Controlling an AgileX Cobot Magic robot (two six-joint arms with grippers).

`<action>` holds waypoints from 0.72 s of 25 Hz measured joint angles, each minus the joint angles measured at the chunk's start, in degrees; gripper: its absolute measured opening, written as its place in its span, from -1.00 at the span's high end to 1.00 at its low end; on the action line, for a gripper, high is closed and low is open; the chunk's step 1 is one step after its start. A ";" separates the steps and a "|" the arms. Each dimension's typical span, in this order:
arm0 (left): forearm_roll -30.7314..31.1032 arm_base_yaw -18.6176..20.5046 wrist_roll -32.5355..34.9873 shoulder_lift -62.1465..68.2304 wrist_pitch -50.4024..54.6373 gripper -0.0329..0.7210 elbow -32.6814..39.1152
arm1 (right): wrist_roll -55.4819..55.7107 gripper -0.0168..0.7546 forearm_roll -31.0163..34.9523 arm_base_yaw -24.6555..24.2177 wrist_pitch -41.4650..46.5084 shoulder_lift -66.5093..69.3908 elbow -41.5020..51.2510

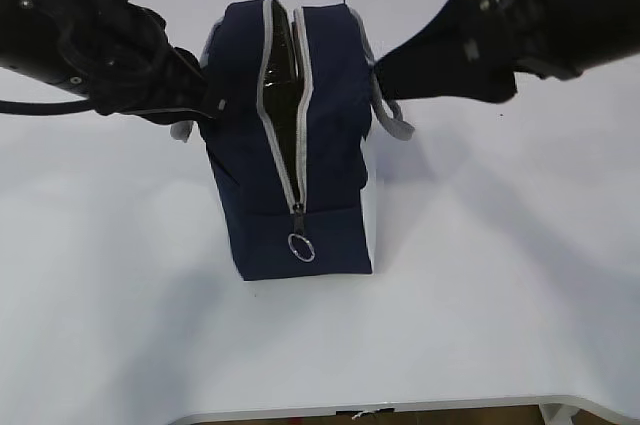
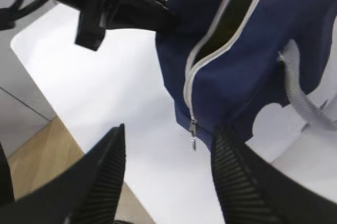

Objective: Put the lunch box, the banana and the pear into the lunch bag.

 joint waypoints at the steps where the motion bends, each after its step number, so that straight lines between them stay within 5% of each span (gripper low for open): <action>1: 0.00 0.00 0.00 0.00 0.00 0.94 0.00 | -1.38 -0.17 1.64 0.00 -0.68 -1.24 1.51; 18: 0.00 0.00 0.00 0.00 0.00 0.94 0.00 | -41.44 -0.17 29.59 0.00 -3.81 -9.59 26.06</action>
